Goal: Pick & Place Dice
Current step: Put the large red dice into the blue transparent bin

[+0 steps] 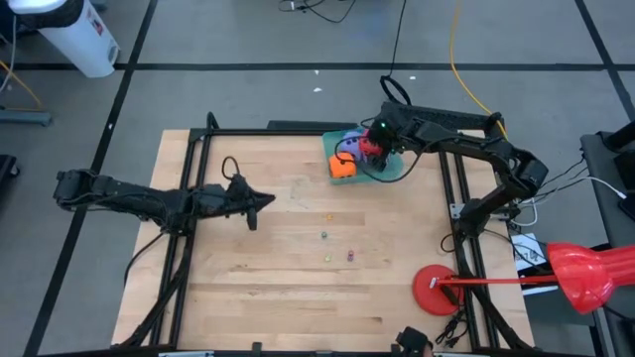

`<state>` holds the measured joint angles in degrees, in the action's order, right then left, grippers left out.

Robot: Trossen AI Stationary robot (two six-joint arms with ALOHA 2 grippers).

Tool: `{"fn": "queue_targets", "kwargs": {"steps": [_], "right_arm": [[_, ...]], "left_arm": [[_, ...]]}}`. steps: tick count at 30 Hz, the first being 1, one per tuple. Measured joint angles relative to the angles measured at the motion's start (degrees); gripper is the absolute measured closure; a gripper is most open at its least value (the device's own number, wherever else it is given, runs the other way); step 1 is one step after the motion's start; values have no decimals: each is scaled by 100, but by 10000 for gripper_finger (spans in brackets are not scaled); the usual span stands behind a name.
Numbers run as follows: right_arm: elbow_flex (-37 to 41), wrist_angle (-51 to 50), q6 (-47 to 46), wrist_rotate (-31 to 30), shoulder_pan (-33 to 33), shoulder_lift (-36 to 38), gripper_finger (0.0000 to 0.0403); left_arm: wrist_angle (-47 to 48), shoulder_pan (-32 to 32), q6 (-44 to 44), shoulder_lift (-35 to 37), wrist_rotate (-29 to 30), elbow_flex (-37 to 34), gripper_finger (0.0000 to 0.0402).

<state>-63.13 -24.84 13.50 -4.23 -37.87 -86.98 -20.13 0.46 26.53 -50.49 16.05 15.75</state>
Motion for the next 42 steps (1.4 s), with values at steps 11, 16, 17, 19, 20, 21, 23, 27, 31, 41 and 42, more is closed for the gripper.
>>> {"fn": "queue_targets", "kwargs": {"steps": [11,16,17,19,20,21,23,27,31,41,42], "right_arm": [[15,-29,106,2,2,2,3],[13,-93,258,114,68,5,3],[14,-115,320,222,78,5,3],[59,-58,492,478,83,5,3],[99,-12,591,614,85,7,3],[136,21,665,738,87,7,3],[205,81,739,880,84,7,3],[363,182,949,898,81,18,3],[453,212,1031,902,81,27,3],[461,243,973,1233,94,22,3],[461,249,972,1283,107,20,3]], "left_arm": [[-16,-1147,-1233,-2522,-1170,2695,395],[-554,-1472,-1901,-3868,-1909,3768,397],[-612,-1526,-2067,-4096,-1987,3931,397],[-644,-1656,-2267,-4500,-2291,4237,398],[-647,-1725,-2298,-4688,-2459,4404,399],[-652,-1791,-2287,-4856,-2560,4555,399],[-663,-1892,-2190,-5155,-2644,4846,398],[-642,-1954,-2175,-5660,-2824,5370,399],[-291,-1884,-2181,-6023,-3011,5996,400],[660,-1811,-2090,-6629,-2510,7064,400],[670,-1827,-2055,-6657,-2516,7092,400]]}}
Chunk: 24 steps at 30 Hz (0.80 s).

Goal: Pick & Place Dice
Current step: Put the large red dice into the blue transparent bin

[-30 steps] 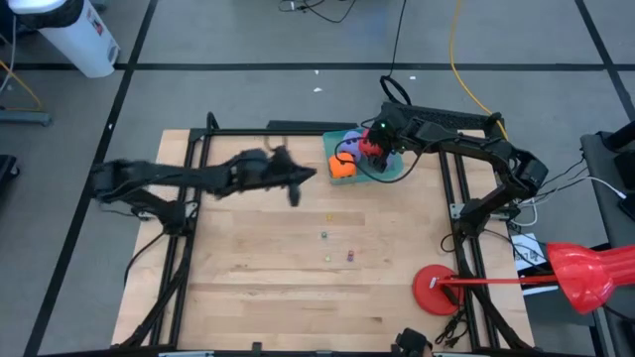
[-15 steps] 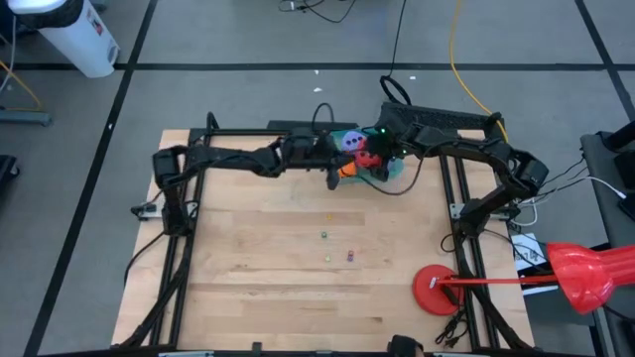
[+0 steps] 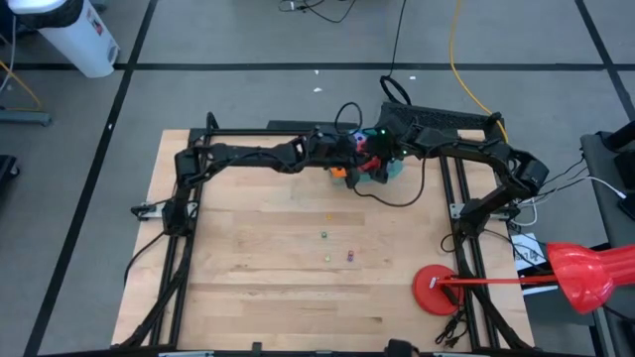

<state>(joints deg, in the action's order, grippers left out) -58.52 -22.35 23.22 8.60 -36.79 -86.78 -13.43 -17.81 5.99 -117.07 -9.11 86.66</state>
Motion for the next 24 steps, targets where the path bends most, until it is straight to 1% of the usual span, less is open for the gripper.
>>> {"fn": "queue_targets", "kwargs": {"steps": [6,9,13,15,17,21,24], "right_arm": [[4,28,26,23,102,20,3],[20,107,38,41,124,79,3],[23,210,56,-15,124,160,3],[26,150,110,-299,128,186,3],[28,75,142,-429,124,184,3],[28,-41,288,-438,122,186,3],[20,-221,390,-243,104,251,3]], "left_arm": [[193,-108,184,-3,-44,12,400],[311,-128,161,-32,40,12,400],[202,-183,269,-217,140,21,400],[26,-233,384,-321,46,23,400],[0,-282,455,-382,-6,23,400],[86,-347,489,-448,-128,23,400],[332,-415,475,-437,-254,23,400]]}}
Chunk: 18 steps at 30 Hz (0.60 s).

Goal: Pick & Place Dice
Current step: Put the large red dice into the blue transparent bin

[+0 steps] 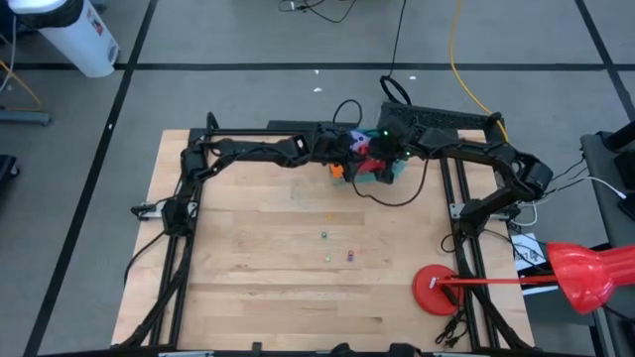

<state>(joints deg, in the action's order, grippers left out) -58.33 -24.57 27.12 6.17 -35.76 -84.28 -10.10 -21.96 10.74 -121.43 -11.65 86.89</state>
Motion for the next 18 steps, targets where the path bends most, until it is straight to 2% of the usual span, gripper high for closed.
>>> {"fn": "queue_targets", "kwargs": {"steps": [9,18], "right_arm": [[-1,-16,41,379,-43,192,3],[-24,101,-80,590,-20,746,3]], "left_arm": [[115,-42,-8,-21,121,-7,400],[168,-47,80,-54,369,-22,400]]}}
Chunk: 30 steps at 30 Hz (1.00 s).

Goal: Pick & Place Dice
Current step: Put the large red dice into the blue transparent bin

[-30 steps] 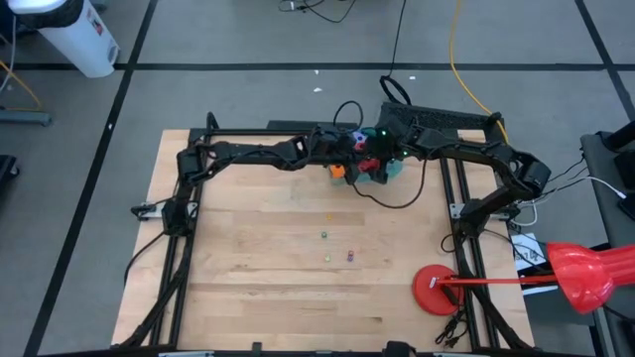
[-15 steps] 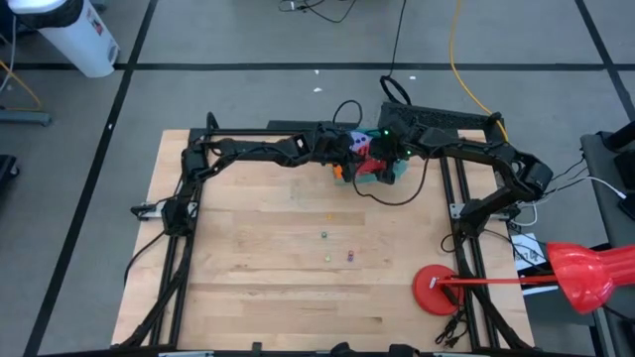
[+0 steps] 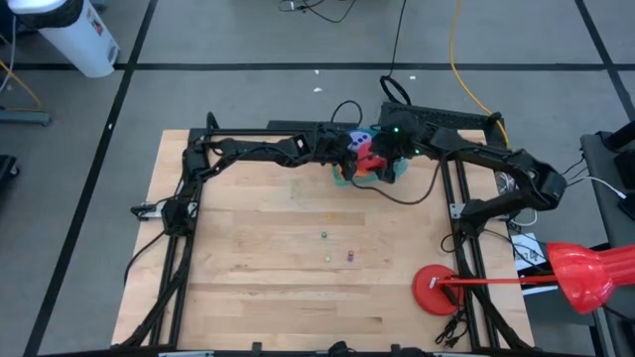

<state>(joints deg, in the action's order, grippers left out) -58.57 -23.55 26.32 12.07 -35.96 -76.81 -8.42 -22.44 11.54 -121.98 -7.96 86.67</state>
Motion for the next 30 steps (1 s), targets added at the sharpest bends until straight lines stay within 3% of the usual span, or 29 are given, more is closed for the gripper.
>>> {"fn": "queue_targets", "kwargs": {"steps": [9,14,18,30], "right_arm": [[2,-221,-118,-108,-270,-98,3],[112,-367,77,-126,-313,-254,3],[459,195,192,-128,-323,-253,3],[610,693,133,877,-377,-263,3]], "left_arm": [[-92,70,15,11,71,0,400],[-284,187,-527,161,-121,-2,397],[-412,387,-950,337,-253,11,399],[32,278,-953,346,5,7,399]]}}
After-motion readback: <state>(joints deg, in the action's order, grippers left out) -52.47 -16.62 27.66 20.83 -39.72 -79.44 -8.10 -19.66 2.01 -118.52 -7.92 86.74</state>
